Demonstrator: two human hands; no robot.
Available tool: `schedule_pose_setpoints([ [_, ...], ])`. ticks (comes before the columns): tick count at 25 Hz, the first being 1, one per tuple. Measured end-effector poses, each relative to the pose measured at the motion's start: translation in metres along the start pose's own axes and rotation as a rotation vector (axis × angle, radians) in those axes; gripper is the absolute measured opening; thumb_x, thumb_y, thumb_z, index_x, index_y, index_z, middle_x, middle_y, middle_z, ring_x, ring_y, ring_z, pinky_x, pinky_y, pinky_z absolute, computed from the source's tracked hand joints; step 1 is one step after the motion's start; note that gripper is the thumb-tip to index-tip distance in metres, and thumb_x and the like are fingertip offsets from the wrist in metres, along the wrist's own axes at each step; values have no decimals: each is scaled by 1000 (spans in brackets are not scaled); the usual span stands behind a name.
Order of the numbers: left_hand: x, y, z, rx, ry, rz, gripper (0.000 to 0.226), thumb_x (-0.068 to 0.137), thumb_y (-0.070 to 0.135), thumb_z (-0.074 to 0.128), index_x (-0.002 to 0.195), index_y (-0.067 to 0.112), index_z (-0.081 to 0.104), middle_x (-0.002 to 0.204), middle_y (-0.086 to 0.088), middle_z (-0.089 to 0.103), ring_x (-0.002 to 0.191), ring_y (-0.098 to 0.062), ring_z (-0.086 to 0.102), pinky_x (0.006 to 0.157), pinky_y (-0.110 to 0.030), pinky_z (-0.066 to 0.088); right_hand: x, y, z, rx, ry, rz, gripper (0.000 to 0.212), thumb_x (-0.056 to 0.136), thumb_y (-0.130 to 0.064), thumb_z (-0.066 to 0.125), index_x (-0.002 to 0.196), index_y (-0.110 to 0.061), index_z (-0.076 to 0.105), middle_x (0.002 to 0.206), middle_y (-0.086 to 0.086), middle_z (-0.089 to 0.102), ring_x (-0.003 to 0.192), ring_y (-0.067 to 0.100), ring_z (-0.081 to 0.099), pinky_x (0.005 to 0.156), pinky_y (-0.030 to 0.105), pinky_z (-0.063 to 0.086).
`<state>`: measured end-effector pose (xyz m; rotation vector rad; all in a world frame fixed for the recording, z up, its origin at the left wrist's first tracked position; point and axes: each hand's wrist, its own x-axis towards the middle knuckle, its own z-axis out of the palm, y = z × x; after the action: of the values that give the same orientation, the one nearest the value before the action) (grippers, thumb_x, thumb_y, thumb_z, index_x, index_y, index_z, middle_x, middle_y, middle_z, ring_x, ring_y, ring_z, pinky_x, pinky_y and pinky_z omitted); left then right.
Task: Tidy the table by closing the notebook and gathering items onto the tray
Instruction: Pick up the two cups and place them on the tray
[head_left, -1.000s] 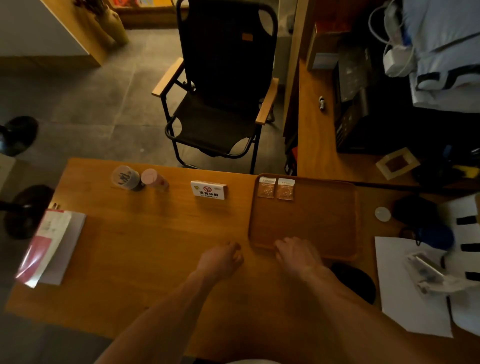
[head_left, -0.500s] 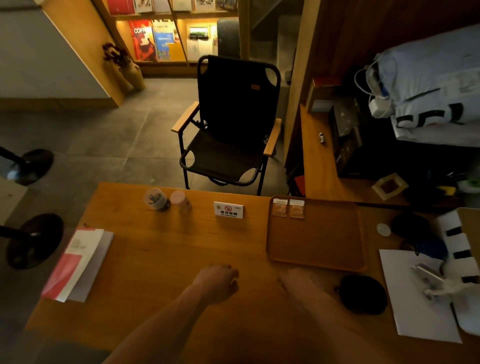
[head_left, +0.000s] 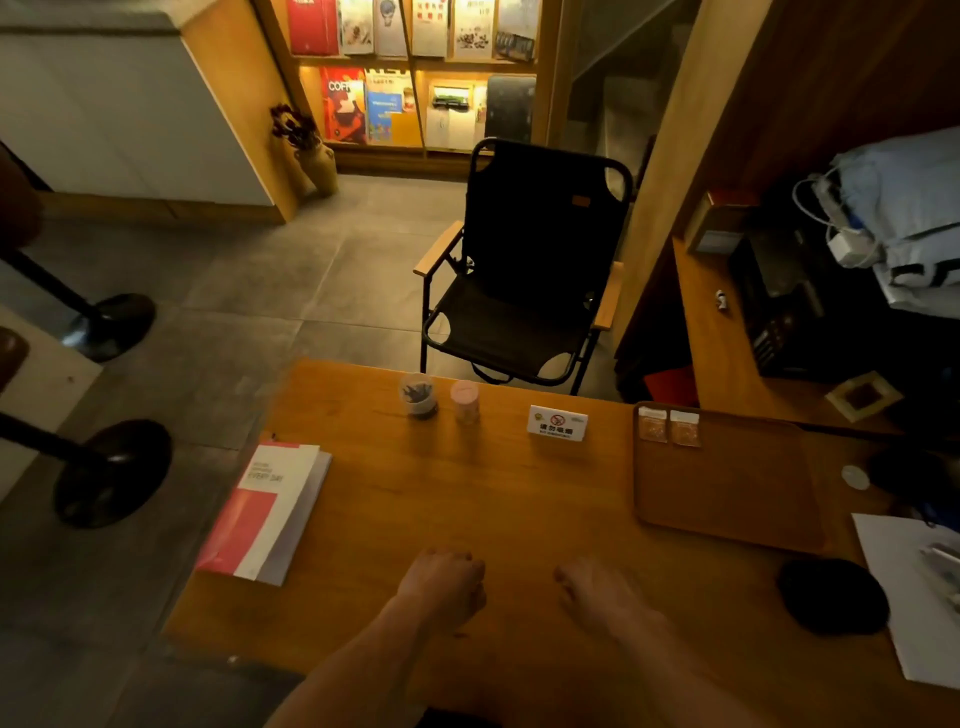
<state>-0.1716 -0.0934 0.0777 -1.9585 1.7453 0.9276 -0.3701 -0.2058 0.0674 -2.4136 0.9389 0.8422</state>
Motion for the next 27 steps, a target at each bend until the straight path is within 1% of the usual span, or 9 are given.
schedule_pose_setpoints([
  [2,-10,-16,6,-17,2,-30,33,103,34,37,124,16,55,122,-9,58,108,-29,56,95,-45,43,1,-16,-1,-14,10,-9,35,99,-32,42,128,-18,55,133,9,57,121,29,55,94,40,48],
  [5,-16,-31,14,-61,17,-66,32,103,35,38,125,18,55,122,-6,58,108,-26,56,93,-42,45,5,-31,-2,-23,34,-24,35,98,-33,41,127,-18,57,131,10,59,119,30,57,93,40,49],
  [9,-21,-37,14,-140,3,-130,35,102,37,40,131,21,53,128,-4,57,111,-24,56,91,-39,46,8,-22,1,-10,-24,-44,33,99,-29,43,127,-17,57,131,11,58,118,30,56,94,41,49],
  [12,-24,-33,15,-179,-15,-166,38,102,37,41,136,22,50,133,-4,55,116,-24,54,97,-41,44,12,-8,2,19,-69,-66,30,99,-26,45,125,-18,59,128,9,61,115,26,59,92,39,51],
  [16,-31,-33,15,-211,-24,-180,39,102,39,41,136,24,49,135,-2,54,119,-23,53,101,-42,43,10,4,-1,19,-51,-78,30,98,-27,45,124,-20,60,126,9,64,115,27,60,92,39,50],
  [19,-35,-37,15,-222,-29,-186,39,102,40,41,137,24,49,134,-2,55,116,-23,54,98,-40,45,9,8,-5,36,-27,-66,30,98,-28,45,123,-19,61,126,9,64,116,26,60,93,40,50],
  [21,-36,-43,16,-226,-51,-193,39,101,40,42,136,24,50,133,-2,57,114,-23,56,95,-39,48,9,6,-6,38,-33,-58,32,98,-30,45,124,-19,61,128,8,63,117,26,59,94,39,50],
  [25,-31,-63,17,-224,-99,-171,41,100,43,43,137,25,49,132,-3,57,112,-23,57,94,-39,49,16,-7,-7,49,-49,-39,32,99,-29,45,126,-17,60,128,9,63,116,26,59,92,37,50],
  [27,-28,-79,18,-216,-129,-153,42,100,44,43,137,25,48,131,-4,58,112,-23,58,94,-40,50,22,-19,-9,51,-67,-25,33,99,-27,44,126,-15,59,130,10,62,119,27,58,94,37,49],
])
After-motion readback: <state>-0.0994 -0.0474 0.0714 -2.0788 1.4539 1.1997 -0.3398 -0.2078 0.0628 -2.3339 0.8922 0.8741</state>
